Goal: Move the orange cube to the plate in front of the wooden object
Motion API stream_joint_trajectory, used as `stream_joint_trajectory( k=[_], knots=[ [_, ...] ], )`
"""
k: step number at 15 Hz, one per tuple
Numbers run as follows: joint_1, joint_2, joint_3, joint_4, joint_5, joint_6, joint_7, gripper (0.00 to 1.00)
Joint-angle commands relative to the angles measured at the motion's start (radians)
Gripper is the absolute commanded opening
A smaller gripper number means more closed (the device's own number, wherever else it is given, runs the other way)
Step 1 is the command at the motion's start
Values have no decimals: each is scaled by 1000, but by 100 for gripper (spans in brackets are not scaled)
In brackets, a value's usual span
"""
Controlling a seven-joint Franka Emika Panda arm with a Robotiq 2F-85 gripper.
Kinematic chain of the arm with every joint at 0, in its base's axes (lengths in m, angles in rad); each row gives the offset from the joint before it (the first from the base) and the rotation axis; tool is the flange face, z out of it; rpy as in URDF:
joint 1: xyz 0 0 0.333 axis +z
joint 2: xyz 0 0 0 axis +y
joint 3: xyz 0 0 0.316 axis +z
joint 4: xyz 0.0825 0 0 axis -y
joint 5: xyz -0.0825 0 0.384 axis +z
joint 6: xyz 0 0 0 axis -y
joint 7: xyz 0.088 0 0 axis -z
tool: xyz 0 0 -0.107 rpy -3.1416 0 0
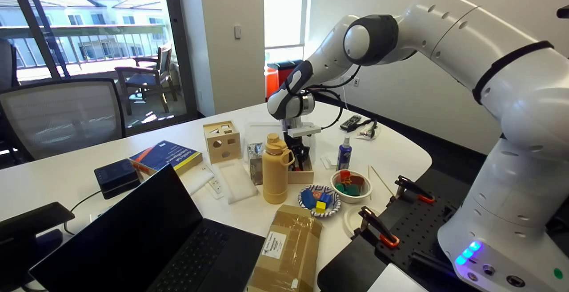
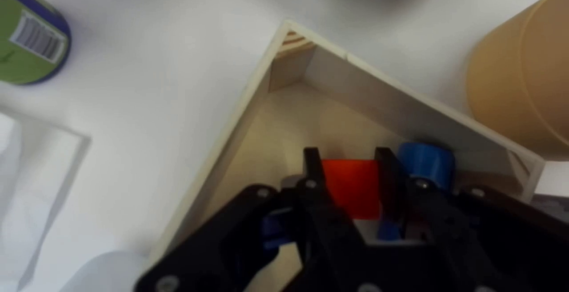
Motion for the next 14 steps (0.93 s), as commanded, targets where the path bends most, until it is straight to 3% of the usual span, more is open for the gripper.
stream_joint_trajectory(
  k=[1, 7, 14],
  knots=[
    [2, -93, -1, -41, 5, -44, 24, 8],
    [5, -249, 3, -158, 49, -100, 96, 8],
    [40, -437, -4, -492, 173, 6, 259, 8]
  ],
)
